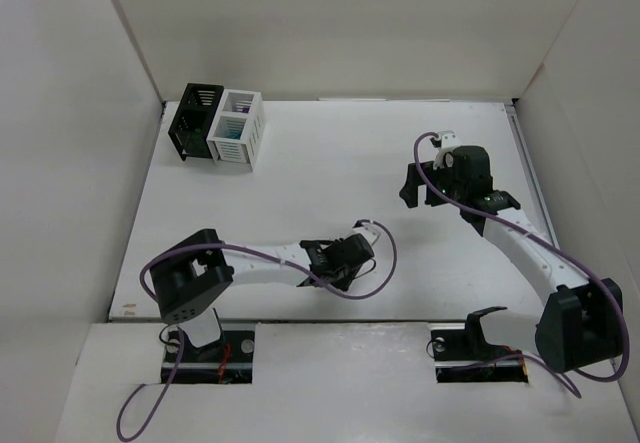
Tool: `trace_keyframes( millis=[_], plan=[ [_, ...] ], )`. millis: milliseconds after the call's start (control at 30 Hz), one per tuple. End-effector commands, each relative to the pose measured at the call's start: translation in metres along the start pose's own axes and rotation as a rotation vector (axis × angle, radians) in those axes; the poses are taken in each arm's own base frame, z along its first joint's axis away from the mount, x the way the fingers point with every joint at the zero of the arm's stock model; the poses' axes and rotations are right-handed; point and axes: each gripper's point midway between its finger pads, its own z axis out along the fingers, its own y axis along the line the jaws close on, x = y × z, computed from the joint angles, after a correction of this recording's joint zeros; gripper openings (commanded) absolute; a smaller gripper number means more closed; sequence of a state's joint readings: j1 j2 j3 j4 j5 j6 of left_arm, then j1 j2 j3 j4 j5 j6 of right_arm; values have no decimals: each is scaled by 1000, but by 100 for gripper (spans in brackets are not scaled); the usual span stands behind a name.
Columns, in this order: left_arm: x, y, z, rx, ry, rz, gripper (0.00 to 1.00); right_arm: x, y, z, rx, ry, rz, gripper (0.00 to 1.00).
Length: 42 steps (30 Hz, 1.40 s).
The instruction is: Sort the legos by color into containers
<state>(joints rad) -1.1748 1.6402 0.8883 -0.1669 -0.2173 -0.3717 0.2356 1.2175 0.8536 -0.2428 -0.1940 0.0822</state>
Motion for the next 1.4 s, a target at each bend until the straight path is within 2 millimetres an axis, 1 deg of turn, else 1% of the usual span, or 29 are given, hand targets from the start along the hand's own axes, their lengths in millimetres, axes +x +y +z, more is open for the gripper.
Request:
trace_keyframes(
  millis=[0, 167, 200, 300, 333, 400, 467, 533, 567, 600, 633, 667, 700, 733, 767, 800, 833, 867, 900, 933, 1000, 1033, 1100, 1133, 1200, 1233, 1267, 1333, 1367],
  plan=[
    [14, -6, -7, 18, 54, 9, 25, -10, 4, -5, -18, -38, -21, 100],
    [4, 0, -18, -10, 27, -6, 14, -8, 0, -5, 4, -32, -19, 100],
    [8, 2, -19, -19, 45, 0, 12, -8, 0, -5, 4, -32, -19, 100],
    [-10, 4, -25, -51, 4, -14, 9, -8, -2, -5, 15, -33, -19, 100],
    [-20, 3, -27, -61, -9, -17, 9, -8, -2, -5, 15, -33, -19, 100],
    [-37, 12, -30, -135, -58, -42, 9, -8, -4, -5, 24, -34, -18, 100],
    [-69, 31, -36, -187, -118, -118, 9, -9, -9, -5, 44, -37, -12, 100],
    [-90, 46, -41, -197, -152, -150, 7, -18, -13, -7, 60, -57, -10, 100],
    [-110, 70, -45, -237, -200, -195, 7, -18, -14, -5, 60, -57, -10, 100],
    [-123, 88, -50, -273, -238, -223, 7, -16, -15, -3, 61, -48, -9, 100],
    [-136, 105, -54, -289, -273, -271, 7, -25, -17, -4, 66, -74, -8, 100],
    [-152, 145, -65, -332, -323, -357, 7, -27, -18, 0, 67, -66, -7, 100],
    [-174, 162, -74, -319, -395, -407, 7, -32, -17, 1, 66, -77, 0, 100],
    [-183, 176, -79, -294, -425, -450, 5, -40, -17, 2, 65, -91, -2, 100],
    [-197, 195, -95, -281, -485, -478, 5, -44, -21, 3, 73, -94, 3, 100],
    [-209, 238, -108, -309, -558, -540, 5, -45, -22, 8, 74, -84, 5, 100],
    [-218, 253, -119, -284, -600, -531, 7, -48, -22, 10, 74, -84, 5, 100],
    [-222, 273, -127, -301, -627, -547, 7, -58, -21, 11, 73, -100, 2, 100],
    [-218, 312, -141, -366, -650, -595, 8, -59, -22, 16, 73, -97, 12, 100],
    [-226, 333, -161, -404, -694, -609, 8, -62, -23, 18, 73, -97, 12, 100],
    [-222, 370, -172, -482, -708, -627, 11, -72, -26, 21, 78, -116, 23, 100],
    [-220, 402, -189, -544, -741, -654, 11, -67, -27, 26, 80, -99, 37, 100],
    [-218, 429, -197, -566, -758, -670, 11, -73, -27, 28, 78, -112, 44, 100],
    [-206, 455, -194, -597, -740, -702, 11, -77, -28, 27, 87, -123, 52, 100],
    [-212, 482, -206, -623, -780, -717, 11, -82, -30, 29, 97, -135, 60, 100],
    [-206, 497, -192, -637, -749, -736, 14, -80, -33, 31, 112, -128, 62, 100],
    [-208, 515, -205, -667, -775, -749, 15, -81, -33, 33, 111, -127, 71, 100],
    [-209, 531, -199, -665, -758, -738, 15, -83, -35, 37, 121, -125, 72, 100],
    [-201, 546, -182, -665, -717, -757, 15, -84, -35, 39, 121, -123, 85, 100]
  ],
)
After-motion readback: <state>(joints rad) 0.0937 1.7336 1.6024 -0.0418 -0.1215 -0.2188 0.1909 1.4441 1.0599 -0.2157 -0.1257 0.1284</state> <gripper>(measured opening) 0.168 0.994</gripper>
